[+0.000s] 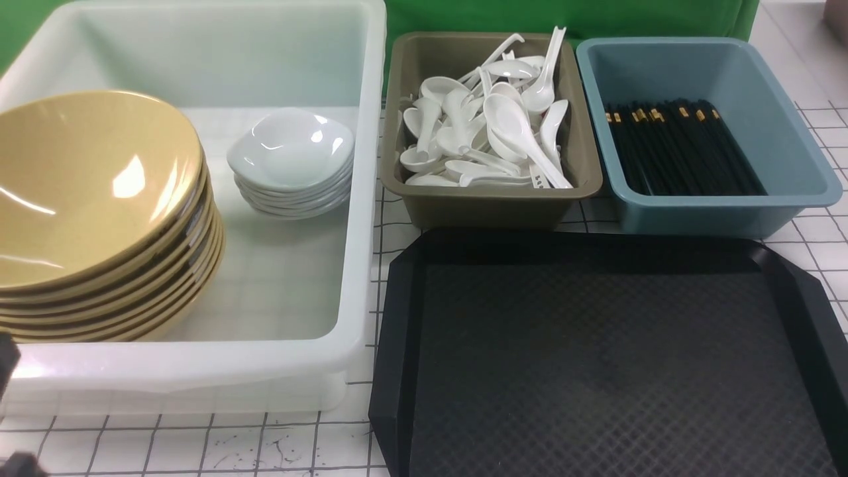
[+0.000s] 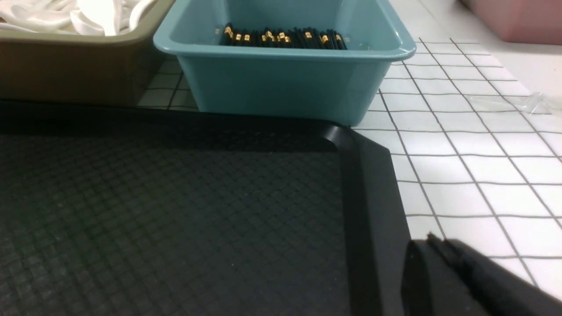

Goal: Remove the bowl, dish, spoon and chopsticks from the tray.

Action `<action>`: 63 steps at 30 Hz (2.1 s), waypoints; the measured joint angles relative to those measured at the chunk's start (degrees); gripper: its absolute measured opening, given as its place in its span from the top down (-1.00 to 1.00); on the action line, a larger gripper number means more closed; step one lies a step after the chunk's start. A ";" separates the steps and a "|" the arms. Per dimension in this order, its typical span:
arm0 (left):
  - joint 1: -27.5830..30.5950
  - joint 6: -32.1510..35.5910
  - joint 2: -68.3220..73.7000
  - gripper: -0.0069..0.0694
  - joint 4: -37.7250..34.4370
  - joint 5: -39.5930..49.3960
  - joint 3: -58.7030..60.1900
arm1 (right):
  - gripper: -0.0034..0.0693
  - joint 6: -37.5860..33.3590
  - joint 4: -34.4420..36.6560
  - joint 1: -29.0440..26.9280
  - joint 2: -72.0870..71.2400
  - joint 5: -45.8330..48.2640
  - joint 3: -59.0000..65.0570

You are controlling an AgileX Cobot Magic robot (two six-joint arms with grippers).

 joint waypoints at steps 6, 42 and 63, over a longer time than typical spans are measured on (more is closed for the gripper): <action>3.12 -4.17 -5.10 0.85 0.93 -14.36 12.45 | 0.76 0.00 0.00 0.00 0.00 0.06 0.00; 3.32 -6.69 -8.13 0.85 2.30 2.92 13.76 | 0.68 0.00 0.00 0.00 0.00 0.06 0.00; 3.32 -6.69 -8.13 0.85 2.30 2.92 13.76 | 0.61 0.00 0.00 0.00 0.00 0.06 0.00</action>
